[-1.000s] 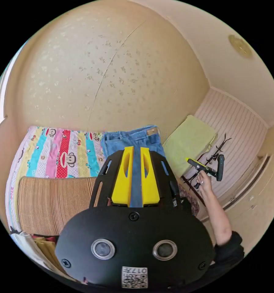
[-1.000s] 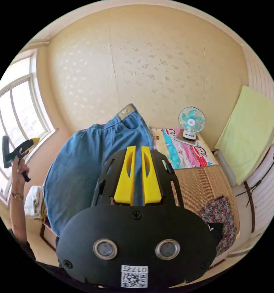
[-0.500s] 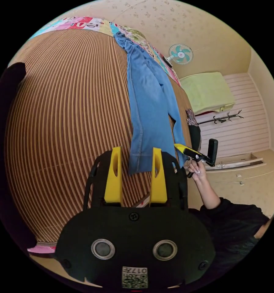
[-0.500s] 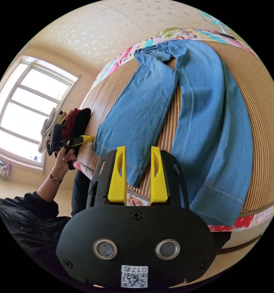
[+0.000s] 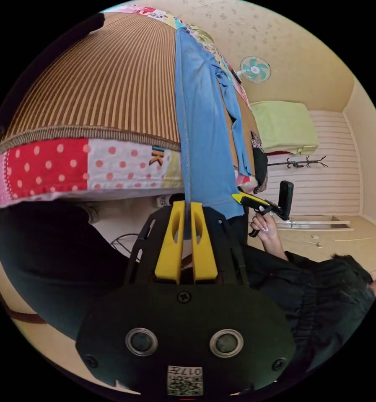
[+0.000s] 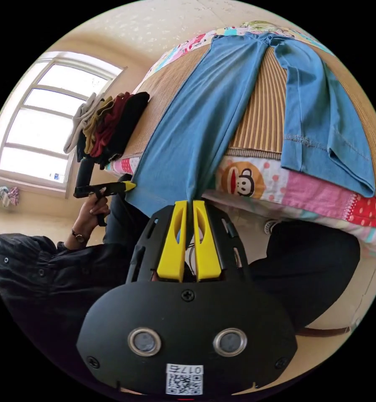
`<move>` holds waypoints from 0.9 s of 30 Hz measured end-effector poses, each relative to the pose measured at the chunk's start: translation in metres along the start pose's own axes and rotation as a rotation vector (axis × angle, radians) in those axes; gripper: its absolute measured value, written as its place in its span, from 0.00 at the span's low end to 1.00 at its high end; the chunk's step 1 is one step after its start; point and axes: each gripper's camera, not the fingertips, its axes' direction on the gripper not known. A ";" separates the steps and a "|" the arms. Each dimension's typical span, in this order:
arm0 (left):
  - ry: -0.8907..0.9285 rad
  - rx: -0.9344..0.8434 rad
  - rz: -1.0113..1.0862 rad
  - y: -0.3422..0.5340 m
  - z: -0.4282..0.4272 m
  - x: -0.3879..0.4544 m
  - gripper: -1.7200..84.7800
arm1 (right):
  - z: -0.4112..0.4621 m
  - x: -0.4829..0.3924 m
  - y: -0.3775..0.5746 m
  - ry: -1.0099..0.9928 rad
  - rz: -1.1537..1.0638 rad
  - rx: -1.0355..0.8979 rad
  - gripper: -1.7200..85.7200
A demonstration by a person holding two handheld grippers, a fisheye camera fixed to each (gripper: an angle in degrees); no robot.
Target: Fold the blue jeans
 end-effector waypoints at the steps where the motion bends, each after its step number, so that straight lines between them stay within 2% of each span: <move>1: -0.007 0.021 -0.065 0.024 -0.007 -0.012 0.05 | -0.007 0.002 0.009 -0.005 0.002 0.001 0.06; 4: -0.128 0.146 -0.137 0.067 -0.034 -0.015 0.10 | -0.070 0.028 0.040 0.033 0.053 0.112 0.07; 5: -0.146 0.182 -0.128 0.072 -0.040 -0.009 0.11 | -0.106 0.045 0.050 0.088 0.106 0.210 0.08; 7: -0.154 0.212 0.010 0.067 -0.048 0.025 0.12 | -0.161 0.071 0.064 0.193 0.190 0.353 0.11; 9: -0.119 0.136 0.115 0.045 -0.035 0.056 0.13 | -0.209 0.089 0.070 0.297 0.188 0.451 0.14; 10: -0.093 0.085 0.182 0.029 -0.020 0.078 0.13 | -0.213 0.092 0.068 0.309 0.169 0.442 0.15; 14: -0.053 -0.038 0.388 -0.007 0.031 0.152 0.13 | -0.184 0.107 0.047 0.371 0.021 0.189 0.14; 15: -0.064 -0.078 0.446 -0.015 0.049 0.176 0.13 | -0.183 0.104 0.058 0.451 -0.007 0.210 0.13; 17: -0.085 -0.120 0.506 -0.022 0.074 0.205 0.13 | -0.205 0.102 0.084 0.488 0.019 0.299 0.08; 20: -0.132 -0.127 0.501 -0.036 0.108 0.229 0.15 | -0.269 0.122 0.145 0.253 0.138 0.510 0.06; 23: -0.119 -0.117 0.333 -0.058 0.141 0.218 0.17 | -0.323 0.159 0.212 0.030 0.278 0.704 0.05; 26: -0.211 -0.161 0.217 -0.071 0.174 0.200 0.07 | -0.362 0.200 0.273 -0.135 0.397 0.850 0.05; 27: -0.148 -0.158 0.208 -0.067 0.172 0.196 0.04 | -0.376 0.215 0.298 -0.180 0.444 0.902 0.05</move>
